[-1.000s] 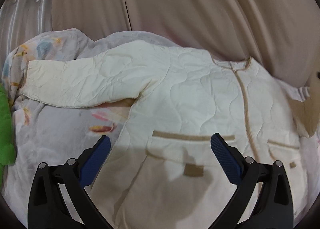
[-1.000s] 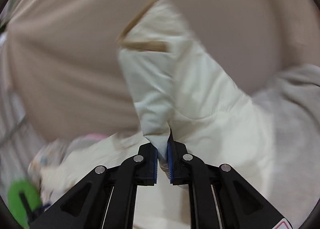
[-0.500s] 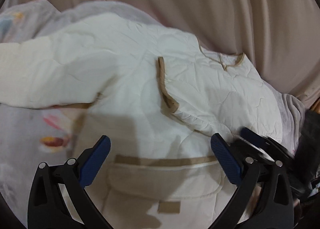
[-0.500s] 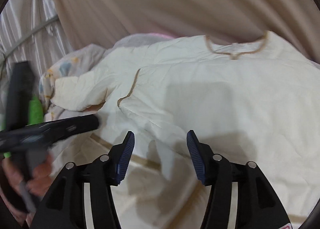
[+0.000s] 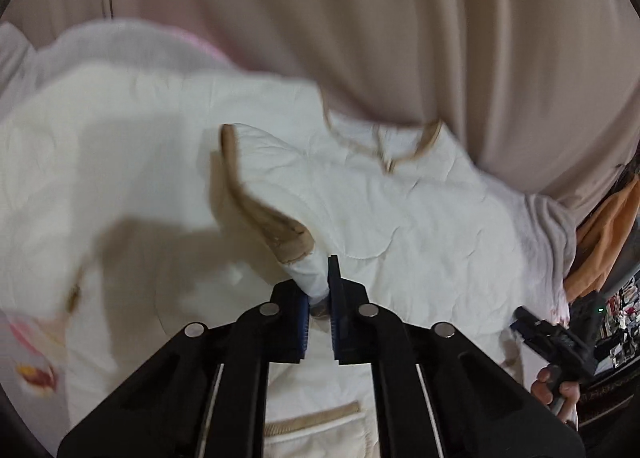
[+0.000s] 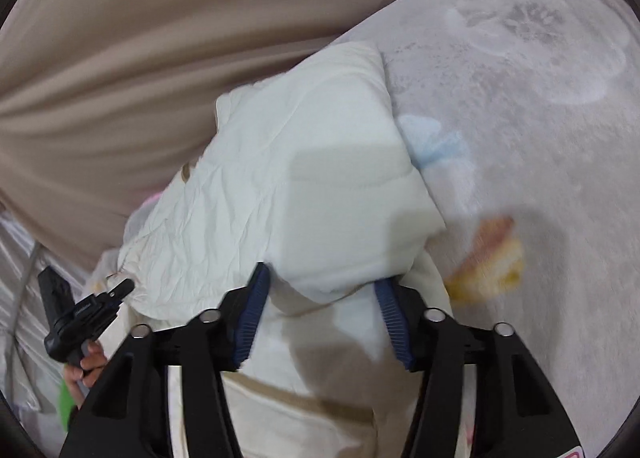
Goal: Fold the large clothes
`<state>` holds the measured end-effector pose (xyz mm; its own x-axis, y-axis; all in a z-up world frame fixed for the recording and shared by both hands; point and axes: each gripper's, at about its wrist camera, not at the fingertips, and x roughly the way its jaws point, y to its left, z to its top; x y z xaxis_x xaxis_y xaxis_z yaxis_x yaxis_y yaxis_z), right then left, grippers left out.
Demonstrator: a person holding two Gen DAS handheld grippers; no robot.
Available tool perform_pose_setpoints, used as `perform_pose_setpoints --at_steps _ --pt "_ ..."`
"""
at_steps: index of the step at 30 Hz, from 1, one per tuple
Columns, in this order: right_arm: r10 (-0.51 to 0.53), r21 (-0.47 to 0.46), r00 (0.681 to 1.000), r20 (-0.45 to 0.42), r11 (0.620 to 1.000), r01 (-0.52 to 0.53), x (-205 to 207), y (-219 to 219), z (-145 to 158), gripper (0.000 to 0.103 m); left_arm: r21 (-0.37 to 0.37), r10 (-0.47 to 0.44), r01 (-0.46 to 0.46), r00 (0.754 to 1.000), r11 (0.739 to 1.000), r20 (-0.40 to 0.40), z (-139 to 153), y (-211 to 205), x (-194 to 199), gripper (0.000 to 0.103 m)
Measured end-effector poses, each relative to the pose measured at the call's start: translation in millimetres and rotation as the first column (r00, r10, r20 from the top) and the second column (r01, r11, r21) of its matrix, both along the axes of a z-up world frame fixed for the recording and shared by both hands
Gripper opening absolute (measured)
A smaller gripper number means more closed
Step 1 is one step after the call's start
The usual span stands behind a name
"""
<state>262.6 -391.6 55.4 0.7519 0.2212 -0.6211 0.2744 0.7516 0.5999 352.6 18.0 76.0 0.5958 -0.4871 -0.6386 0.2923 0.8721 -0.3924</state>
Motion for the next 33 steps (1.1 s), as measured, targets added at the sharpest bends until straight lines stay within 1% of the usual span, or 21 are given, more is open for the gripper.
perform_pose_setpoints --at_steps 2,4,6,7,8,9,10,11,12,13,14,16,18,20,23,25,27,29,31,32,33 --pt "0.005 0.015 0.999 0.043 1.000 -0.005 9 8 8 0.014 -0.009 0.022 -0.021 0.998 1.000 0.066 19 7 0 0.006" --pt "0.008 -0.057 0.989 0.147 0.998 0.000 5 25 32 0.011 -0.015 0.042 -0.041 0.993 0.999 0.106 27 14 -1 0.006" --pt "0.023 -0.139 0.973 0.231 0.990 0.009 -5 37 46 0.010 0.013 0.058 -0.061 0.990 0.998 0.129 20 17 1 0.007" --pt "0.025 -0.152 0.975 0.221 0.988 0.009 -3 39 42 0.010 0.053 0.062 -0.069 0.991 0.996 0.118 7 14 5 0.007" --pt "0.029 -0.162 0.986 0.164 0.987 -0.002 6 39 32 0.010 0.089 0.062 -0.070 0.994 0.994 0.090 -9 11 11 0.007" --pt "0.036 -0.183 0.998 0.048 0.983 -0.026 24 41 10 0.010 0.144 0.066 -0.072 0.997 0.987 0.046 -33 6 20 0.007" --pt "0.039 -0.182 0.999 -0.036 0.982 -0.045 34 40 -8 0.010 0.174 0.064 -0.064 0.998 0.983 0.009 -51 5 24 0.007" --pt "0.047 -0.150 0.997 -0.059 0.987 -0.056 36 38 -20 0.010 0.181 0.063 -0.062 0.998 0.981 -0.002 -67 3 25 0.007" --pt "0.044 -0.127 0.998 -0.055 0.991 -0.050 32 37 -22 0.010 0.169 0.069 -0.071 0.997 0.983 0.019 -70 4 23 0.007" --pt "0.042 -0.131 0.998 -0.055 0.990 -0.049 29 39 -18 0.012 0.159 0.072 -0.076 0.997 0.984 0.032 -68 5 21 0.008" --pt "0.039 -0.150 0.997 -0.060 0.987 -0.048 25 41 -12 0.016 0.142 0.075 -0.078 0.997 0.987 0.028 -66 7 20 0.009" --pt "0.036 -0.217 0.997 -0.069 0.975 -0.050 20 50 -2 0.017 0.120 0.072 -0.074 0.997 0.990 0.017 -68 11 21 0.010" --pt "0.001 -0.299 0.998 -0.067 0.954 -0.021 7 58 14 0.018 0.106 0.073 -0.074 0.997 0.992 0.017 -71 13 22 0.010" --pt "-0.002 -0.343 1.000 -0.029 0.939 -0.008 7 64 34 0.019 0.096 0.078 -0.079 0.997 0.992 0.018 -76 15 22 0.010" --pt "0.043 -0.364 0.999 0.028 0.931 -0.030 11 64 60 0.020 0.115 0.088 -0.091 0.996 0.989 0.033 -75 12 22 0.010" --pt "0.082 -0.412 0.995 0.050 0.910 -0.054 29 71 71 0.020 0.125 0.089 -0.093 0.995 0.988 0.041 -72 13 20 0.011" --pt "0.125 -0.446 0.992 0.035 0.890 -0.097 60 88 66 0.020 0.116 0.091 -0.096 0.995 0.989 0.043 -71 15 15 0.012" --pt "0.146 -0.464 0.989 -0.016 0.875 -0.137 83 94 50 0.020 0.094 0.092 -0.095 0.995 0.991 0.039 -73 19 13 0.012" --pt "0.098 -0.521 0.991 -0.089 0.844 -0.130 104 89 24 0.011 0.067 0.090 -0.092 0.995 0.994 0.031 -74 21 14 0.012" --pt "0.082 -0.532 0.992 -0.100 0.838 -0.123 108 81 14 0.004 0.053 0.086 -0.087 0.996 0.995 0.028 -75 24 15 0.014" --pt "0.064 -0.520 0.994 -0.087 0.848 -0.100 107 68 9 0.000 0.044 0.083 -0.084 0.996 0.996 0.027 -76 25 15 0.016"
